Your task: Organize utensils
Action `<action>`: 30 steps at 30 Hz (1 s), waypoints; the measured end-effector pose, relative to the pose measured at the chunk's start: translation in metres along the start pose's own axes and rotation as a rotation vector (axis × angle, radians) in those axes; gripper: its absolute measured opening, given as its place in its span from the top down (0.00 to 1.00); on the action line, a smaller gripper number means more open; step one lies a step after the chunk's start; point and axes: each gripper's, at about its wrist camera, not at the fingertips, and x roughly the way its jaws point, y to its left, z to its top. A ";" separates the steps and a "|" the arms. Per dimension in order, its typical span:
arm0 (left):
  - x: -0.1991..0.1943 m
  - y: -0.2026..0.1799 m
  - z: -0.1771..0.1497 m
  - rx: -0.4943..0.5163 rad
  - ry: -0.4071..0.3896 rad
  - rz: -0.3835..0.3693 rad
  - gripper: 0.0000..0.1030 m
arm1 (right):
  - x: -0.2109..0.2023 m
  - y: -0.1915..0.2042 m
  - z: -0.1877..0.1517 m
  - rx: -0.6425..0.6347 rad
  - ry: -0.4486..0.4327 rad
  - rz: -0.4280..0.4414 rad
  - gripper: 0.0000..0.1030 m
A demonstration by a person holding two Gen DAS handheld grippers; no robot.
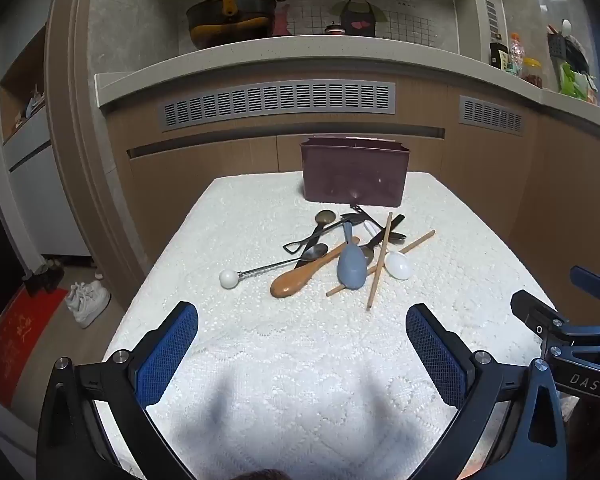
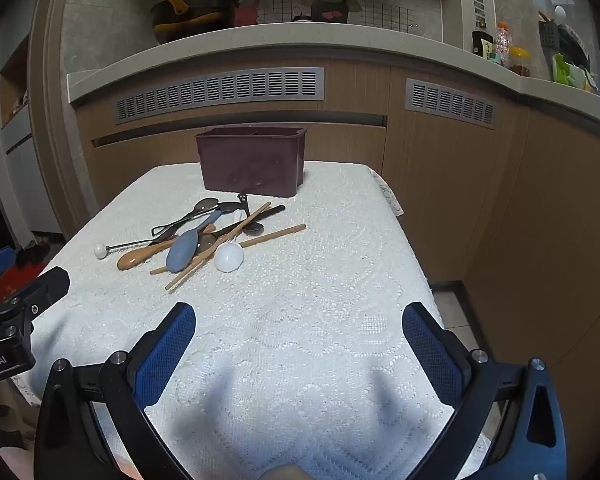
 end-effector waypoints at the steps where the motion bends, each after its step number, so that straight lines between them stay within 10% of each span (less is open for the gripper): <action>1: 0.000 0.000 0.000 0.000 0.002 0.000 0.00 | 0.000 0.000 0.000 0.005 -0.002 0.003 0.00; 30: 0.007 0.002 -0.005 -0.017 0.045 -0.017 0.00 | 0.004 0.003 0.000 0.004 0.014 0.008 0.00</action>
